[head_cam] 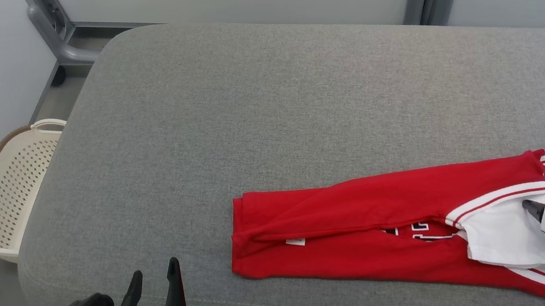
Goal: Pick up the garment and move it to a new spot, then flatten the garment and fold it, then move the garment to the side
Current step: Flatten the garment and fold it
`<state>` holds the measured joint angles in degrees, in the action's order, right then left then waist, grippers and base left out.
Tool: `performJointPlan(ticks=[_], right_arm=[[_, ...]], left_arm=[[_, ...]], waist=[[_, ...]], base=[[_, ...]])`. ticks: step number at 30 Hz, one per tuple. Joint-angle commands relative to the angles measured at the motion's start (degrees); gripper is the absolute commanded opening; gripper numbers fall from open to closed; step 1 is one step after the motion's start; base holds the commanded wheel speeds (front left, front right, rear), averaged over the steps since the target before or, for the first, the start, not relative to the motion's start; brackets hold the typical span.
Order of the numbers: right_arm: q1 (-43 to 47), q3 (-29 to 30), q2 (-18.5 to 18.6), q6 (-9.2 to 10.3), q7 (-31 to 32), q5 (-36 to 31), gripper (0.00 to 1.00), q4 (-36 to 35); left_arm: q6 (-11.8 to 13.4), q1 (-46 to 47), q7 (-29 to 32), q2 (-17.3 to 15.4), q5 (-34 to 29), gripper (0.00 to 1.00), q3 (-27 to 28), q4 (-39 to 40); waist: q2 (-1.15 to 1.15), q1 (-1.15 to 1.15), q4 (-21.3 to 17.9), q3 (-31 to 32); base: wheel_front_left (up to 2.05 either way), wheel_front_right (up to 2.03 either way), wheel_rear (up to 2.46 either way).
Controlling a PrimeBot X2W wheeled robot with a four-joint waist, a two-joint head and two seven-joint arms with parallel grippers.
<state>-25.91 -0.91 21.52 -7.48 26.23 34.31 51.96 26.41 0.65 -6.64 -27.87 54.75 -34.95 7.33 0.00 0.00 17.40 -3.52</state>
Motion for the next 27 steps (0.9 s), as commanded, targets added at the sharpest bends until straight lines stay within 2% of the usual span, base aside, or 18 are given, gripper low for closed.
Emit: performJointPlan(ticks=[1,2,4,5,17,27], right_arm=[[1.4,-1.1,-1.2,-0.01,1.0,0.4,0.82,0.8],[1.7,-1.8,-1.4,-0.01,0.9,0.7,0.46,0.4],[2.2,-2.8,-1.7,-0.04,0.2,1.2,0.2,-0.3],[2.2,-3.2,-1.7,-0.04,-0.3,1.5,0.0,-0.7],[-0.1,-4.2,0.2,0.0,-4.9,6.0,0.0,-2.6],[-0.1,-3.5,5.4,0.04,-4.5,8.2,0.0,-5.9]], left_arm=[[-0.1,0.6,-0.2,-0.1,0.1,1.0,0.2,-0.1],[-0.1,0.7,-0.2,-0.1,0.1,1.0,0.2,-0.1],[0.0,0.7,-0.1,-0.2,0.1,1.0,0.1,-0.1],[0.1,0.6,-0.1,-0.3,0.1,1.0,0.1,-0.1],[0.4,-0.9,0.2,-0.8,0.3,1.0,-0.2,-0.3],[0.7,-1.7,0.2,-1.0,0.1,1.0,-0.8,0.8]], waist=[[0.0,0.0,-0.1,0.0],[0.0,0.0,-0.1,0.0],[0.0,0.0,-0.3,0.0],[0.0,0.0,-0.5,0.1],[0.0,0.0,-4.3,2.2],[0.0,0.0,-9.4,3.9]], base=[[0.0,0.0,0.0],[0.0,0.0,0.0],[0.0,0.0,0.0],[0.0,0.0,0.0],[0.0,0.0,0.0],[0.0,0.0,0.0]])
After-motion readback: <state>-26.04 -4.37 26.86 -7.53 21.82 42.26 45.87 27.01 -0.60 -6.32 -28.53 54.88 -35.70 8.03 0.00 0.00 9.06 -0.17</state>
